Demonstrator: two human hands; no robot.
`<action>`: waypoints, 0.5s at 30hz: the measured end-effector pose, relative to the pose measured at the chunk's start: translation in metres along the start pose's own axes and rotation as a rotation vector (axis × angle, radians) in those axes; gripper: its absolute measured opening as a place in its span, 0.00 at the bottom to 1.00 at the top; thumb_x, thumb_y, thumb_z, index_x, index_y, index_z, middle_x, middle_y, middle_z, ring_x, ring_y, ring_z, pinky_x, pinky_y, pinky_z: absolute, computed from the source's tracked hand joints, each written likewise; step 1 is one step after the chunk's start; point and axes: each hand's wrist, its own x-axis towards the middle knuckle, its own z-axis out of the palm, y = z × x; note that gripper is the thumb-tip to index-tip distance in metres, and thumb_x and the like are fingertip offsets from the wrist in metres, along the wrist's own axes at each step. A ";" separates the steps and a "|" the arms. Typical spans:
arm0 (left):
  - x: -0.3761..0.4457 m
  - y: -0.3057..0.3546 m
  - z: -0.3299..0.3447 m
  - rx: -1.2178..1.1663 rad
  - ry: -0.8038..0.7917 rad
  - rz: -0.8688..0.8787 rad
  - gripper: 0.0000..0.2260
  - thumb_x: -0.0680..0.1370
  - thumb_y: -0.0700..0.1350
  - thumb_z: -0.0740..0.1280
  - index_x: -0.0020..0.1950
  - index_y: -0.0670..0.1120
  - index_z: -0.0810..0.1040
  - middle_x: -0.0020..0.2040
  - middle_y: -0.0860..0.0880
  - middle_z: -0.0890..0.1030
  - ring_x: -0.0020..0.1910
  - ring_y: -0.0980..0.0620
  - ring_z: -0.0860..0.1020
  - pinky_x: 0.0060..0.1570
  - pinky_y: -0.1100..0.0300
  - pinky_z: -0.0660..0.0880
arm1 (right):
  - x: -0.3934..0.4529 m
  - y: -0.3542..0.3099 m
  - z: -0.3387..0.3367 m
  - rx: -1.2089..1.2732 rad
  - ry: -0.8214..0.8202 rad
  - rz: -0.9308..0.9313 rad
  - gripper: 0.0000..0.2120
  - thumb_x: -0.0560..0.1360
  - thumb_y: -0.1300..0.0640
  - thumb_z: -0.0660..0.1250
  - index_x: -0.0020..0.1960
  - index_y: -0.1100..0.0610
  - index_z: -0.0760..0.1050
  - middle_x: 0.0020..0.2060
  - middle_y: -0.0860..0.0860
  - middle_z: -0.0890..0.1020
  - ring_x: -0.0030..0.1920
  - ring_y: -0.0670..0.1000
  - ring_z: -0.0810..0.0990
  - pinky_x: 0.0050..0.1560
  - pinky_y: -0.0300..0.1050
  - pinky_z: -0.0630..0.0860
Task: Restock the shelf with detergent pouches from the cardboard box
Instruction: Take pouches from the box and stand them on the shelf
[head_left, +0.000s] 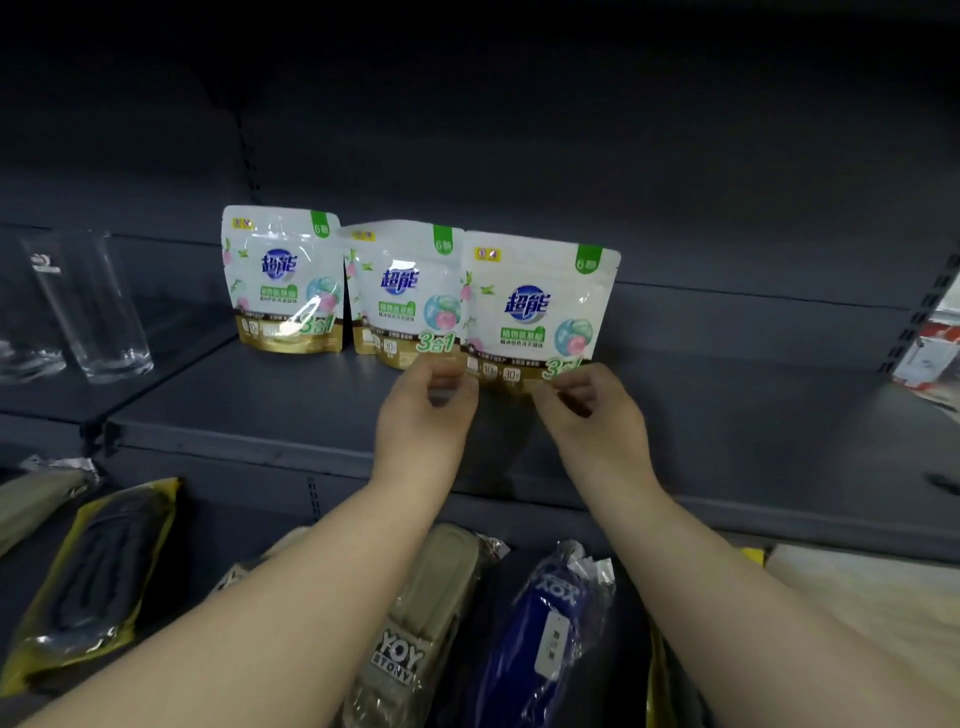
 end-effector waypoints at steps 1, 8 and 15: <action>-0.013 -0.001 -0.007 -0.044 0.002 0.016 0.05 0.77 0.42 0.69 0.50 0.50 0.81 0.44 0.54 0.82 0.46 0.55 0.80 0.44 0.65 0.74 | -0.014 -0.004 0.002 0.075 -0.053 -0.019 0.03 0.74 0.55 0.72 0.45 0.52 0.78 0.39 0.50 0.84 0.40 0.47 0.83 0.44 0.43 0.79; -0.112 -0.066 -0.066 -0.091 -0.200 -0.185 0.15 0.74 0.27 0.59 0.33 0.42 0.76 0.29 0.46 0.79 0.30 0.52 0.77 0.33 0.58 0.74 | -0.120 0.024 0.016 0.106 -0.623 -0.018 0.07 0.76 0.57 0.69 0.39 0.49 0.80 0.33 0.50 0.83 0.35 0.50 0.82 0.41 0.49 0.82; -0.201 -0.186 -0.113 0.531 -0.752 -0.668 0.12 0.75 0.40 0.62 0.38 0.52 0.81 0.39 0.49 0.84 0.42 0.49 0.83 0.49 0.54 0.79 | -0.205 0.110 0.046 -0.394 -1.137 0.166 0.05 0.73 0.52 0.68 0.48 0.49 0.80 0.44 0.47 0.85 0.45 0.45 0.83 0.50 0.43 0.79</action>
